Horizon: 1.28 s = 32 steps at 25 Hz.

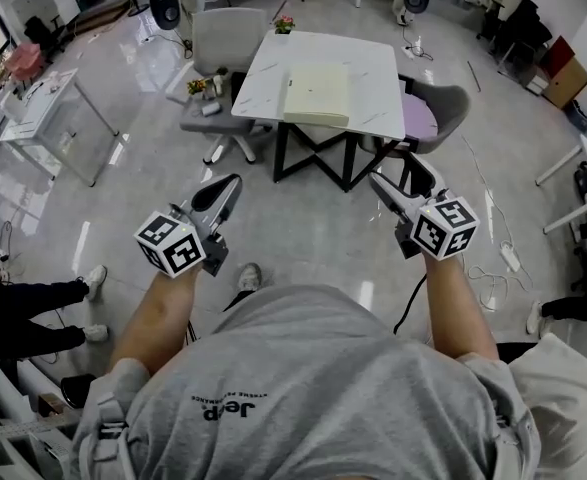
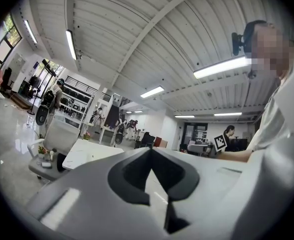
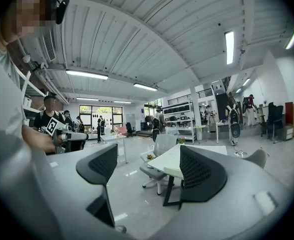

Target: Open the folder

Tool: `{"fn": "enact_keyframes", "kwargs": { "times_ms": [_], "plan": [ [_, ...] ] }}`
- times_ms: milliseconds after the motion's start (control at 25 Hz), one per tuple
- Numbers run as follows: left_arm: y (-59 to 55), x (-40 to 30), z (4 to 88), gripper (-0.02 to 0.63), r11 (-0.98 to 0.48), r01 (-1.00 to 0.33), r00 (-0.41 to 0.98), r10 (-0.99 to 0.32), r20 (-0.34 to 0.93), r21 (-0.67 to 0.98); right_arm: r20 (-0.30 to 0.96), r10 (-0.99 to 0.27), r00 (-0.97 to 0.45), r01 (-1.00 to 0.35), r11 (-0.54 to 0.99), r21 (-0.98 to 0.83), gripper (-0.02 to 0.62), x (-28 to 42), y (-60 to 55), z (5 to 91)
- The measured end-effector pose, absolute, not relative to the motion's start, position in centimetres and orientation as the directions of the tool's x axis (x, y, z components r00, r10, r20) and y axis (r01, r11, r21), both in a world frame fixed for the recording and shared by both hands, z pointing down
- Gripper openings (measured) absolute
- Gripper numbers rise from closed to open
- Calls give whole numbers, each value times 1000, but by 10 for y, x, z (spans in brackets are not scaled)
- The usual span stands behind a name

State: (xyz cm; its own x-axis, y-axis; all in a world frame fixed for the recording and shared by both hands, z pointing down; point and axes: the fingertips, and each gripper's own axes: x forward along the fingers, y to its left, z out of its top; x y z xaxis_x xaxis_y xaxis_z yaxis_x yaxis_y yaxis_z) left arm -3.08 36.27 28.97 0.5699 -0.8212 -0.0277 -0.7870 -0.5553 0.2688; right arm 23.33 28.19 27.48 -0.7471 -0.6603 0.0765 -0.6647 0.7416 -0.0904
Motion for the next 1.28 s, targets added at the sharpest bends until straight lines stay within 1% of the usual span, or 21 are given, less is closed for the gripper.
{"fn": "enact_keyframes", "kwargs": {
  "times_ms": [200,360,480,680,800,920,1080,1280],
  "plan": [
    [321,-48,298,58,-593,-758,607,-794,-38,271,106,-681,-725,-688,722,-70,368,210,243,281],
    [257,-75,307,58,-637,-719,649,-759,-62,279,127,-722,-680,-731,680,-50,368,187,194,288],
    [197,-106,311,58,-665,-686,676,-732,-80,296,139,-749,-648,-760,648,-47,368,156,147,291],
    [105,-156,305,58,-722,-630,737,-672,-72,285,134,-777,-615,-787,616,-43,368,94,73,285],
    [60,-183,303,58,-748,-604,765,-641,-62,273,114,-794,-597,-801,599,-28,367,64,32,279],
    [25,-202,305,58,-763,-584,782,-621,-62,277,124,-799,-589,-806,591,-19,367,38,-4,280],
    [-11,-223,312,58,-769,-574,792,-608,-47,281,123,-803,-583,-810,587,-7,367,16,-44,280],
    [-52,-241,316,58,-756,-585,785,-619,-27,293,140,-801,-583,-810,587,-14,367,9,-87,286]
  ]
}}
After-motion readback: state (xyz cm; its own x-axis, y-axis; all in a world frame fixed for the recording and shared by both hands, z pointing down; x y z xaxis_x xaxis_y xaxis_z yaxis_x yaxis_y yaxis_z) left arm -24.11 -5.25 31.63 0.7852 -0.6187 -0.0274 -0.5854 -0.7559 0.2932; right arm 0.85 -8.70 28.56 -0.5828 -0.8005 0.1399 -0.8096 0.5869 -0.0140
